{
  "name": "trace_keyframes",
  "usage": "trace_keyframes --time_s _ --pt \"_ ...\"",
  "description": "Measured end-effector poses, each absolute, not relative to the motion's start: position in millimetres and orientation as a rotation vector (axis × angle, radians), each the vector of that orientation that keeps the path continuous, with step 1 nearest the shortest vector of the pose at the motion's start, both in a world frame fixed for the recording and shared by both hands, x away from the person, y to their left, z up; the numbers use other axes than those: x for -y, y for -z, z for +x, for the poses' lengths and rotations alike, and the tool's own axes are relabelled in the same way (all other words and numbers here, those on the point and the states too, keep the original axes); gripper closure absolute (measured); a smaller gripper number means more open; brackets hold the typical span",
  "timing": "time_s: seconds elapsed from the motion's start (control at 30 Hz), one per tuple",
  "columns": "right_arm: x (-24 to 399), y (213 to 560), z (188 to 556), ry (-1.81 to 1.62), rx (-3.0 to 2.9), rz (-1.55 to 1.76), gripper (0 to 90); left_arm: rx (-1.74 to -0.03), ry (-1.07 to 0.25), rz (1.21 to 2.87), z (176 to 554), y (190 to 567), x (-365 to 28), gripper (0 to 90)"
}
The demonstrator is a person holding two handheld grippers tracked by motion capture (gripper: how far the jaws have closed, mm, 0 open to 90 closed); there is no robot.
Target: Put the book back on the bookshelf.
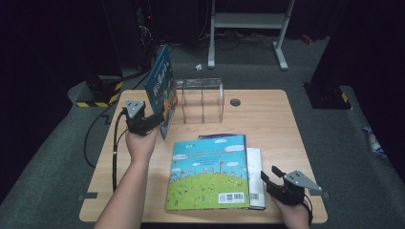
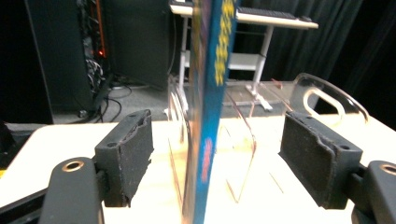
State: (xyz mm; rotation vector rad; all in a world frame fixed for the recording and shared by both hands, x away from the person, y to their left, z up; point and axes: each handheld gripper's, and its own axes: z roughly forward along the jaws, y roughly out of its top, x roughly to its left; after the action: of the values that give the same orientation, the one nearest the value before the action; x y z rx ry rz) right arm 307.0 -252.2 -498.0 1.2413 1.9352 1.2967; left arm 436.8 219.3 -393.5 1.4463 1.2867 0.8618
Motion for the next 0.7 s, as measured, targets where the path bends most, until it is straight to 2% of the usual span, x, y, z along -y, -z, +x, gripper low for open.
trace_keyframes --time_s 0.47,0.7 --pt "249 498 306 -1.283 -1.951 1.224 47.1 -1.254 -0.724 1.555 394 439 -222 17.2" --pt "248 499 306 -1.273 -1.961 1.214 47.1 -1.243 -0.637 1.704 371 470 -210 14.5"
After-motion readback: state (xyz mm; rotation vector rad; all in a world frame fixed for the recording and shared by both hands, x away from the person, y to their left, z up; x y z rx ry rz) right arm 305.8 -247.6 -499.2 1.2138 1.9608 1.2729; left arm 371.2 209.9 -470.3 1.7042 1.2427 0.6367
